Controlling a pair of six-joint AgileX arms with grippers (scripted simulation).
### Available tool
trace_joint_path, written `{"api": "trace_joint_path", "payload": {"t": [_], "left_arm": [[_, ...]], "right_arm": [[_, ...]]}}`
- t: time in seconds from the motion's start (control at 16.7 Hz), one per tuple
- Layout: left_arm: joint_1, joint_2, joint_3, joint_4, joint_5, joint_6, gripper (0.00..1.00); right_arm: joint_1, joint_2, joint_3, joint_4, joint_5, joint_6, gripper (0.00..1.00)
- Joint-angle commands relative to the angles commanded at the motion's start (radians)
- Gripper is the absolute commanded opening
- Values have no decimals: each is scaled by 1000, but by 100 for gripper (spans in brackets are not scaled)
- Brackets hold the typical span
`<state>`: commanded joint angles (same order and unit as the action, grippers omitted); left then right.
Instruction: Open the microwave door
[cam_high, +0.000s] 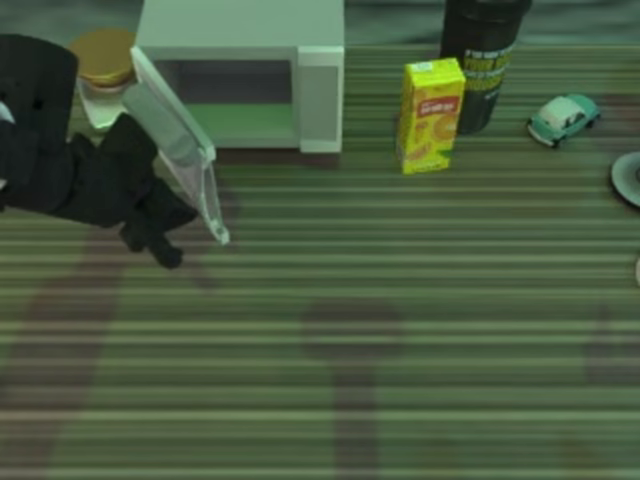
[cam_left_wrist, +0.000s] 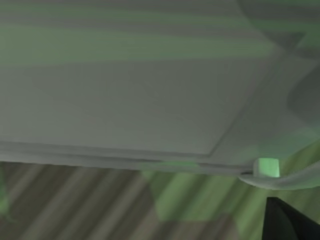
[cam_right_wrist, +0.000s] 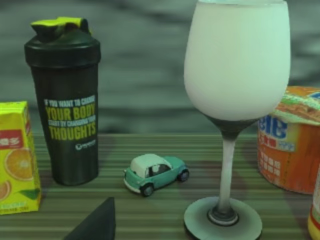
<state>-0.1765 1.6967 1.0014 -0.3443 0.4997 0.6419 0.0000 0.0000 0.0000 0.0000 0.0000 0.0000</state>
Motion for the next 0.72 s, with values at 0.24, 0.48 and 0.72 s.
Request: {"api": "trace_joint_path", "payload": {"t": [0.24, 0.48, 0.72], "left_arm": [[0, 0, 0, 0, 0, 0, 0], [-1, 0, 0, -2, 1, 2, 0], [9, 2, 4, -13, 12, 23, 0]], "right_arm": [[0, 0, 0, 0, 0, 0, 100], [0, 0, 0, 0, 0, 0, 100], [0, 0, 0, 0, 0, 0, 100]]}}
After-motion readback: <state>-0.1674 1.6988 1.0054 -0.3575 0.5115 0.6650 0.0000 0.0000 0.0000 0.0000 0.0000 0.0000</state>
